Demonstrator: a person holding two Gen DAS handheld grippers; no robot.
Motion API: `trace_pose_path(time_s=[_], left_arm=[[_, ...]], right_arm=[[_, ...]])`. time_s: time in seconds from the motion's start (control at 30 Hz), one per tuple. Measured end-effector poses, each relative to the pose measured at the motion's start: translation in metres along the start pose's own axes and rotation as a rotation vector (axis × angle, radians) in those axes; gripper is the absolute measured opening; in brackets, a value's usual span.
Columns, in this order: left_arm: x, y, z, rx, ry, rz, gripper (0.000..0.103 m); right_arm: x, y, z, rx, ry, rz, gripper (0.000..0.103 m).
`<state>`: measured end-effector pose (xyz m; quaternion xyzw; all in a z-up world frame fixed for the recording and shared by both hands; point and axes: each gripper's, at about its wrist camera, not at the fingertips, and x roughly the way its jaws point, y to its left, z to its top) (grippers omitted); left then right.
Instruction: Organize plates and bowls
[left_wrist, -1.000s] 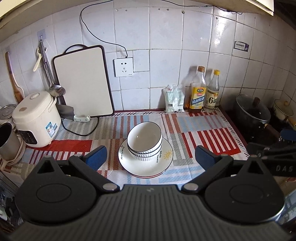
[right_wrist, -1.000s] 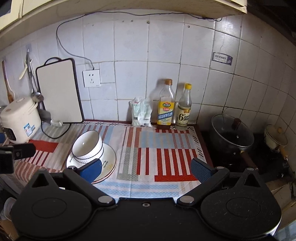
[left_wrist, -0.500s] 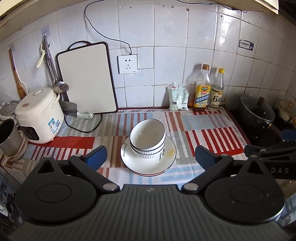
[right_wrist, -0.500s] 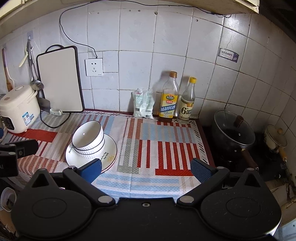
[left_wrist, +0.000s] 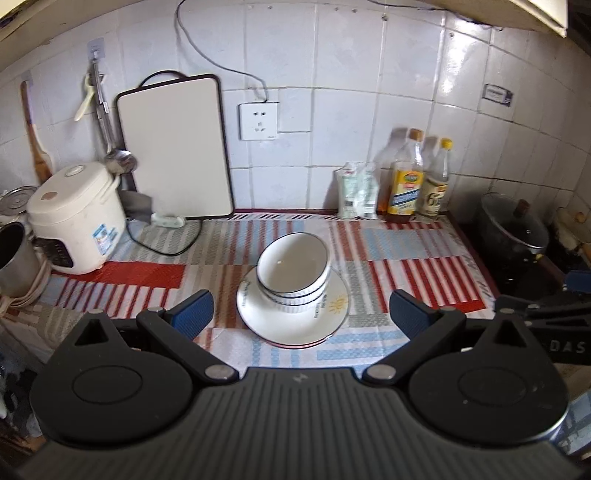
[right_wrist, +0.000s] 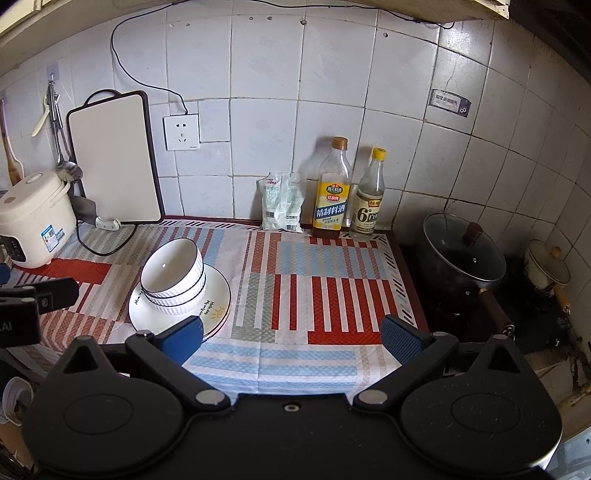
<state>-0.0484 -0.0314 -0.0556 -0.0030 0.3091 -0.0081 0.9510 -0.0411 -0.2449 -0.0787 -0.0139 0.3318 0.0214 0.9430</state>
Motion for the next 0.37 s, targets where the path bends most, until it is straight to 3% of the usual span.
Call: trace_pose_path(time_s=[0.37], left_arm=[[-0.0011,-0.0052,0.0007,0.025,-0.011,-0.004,0.103]], right_arm=[[0.002,-0.0046,0.0007,0.017,0.008,-0.01,0.103]])
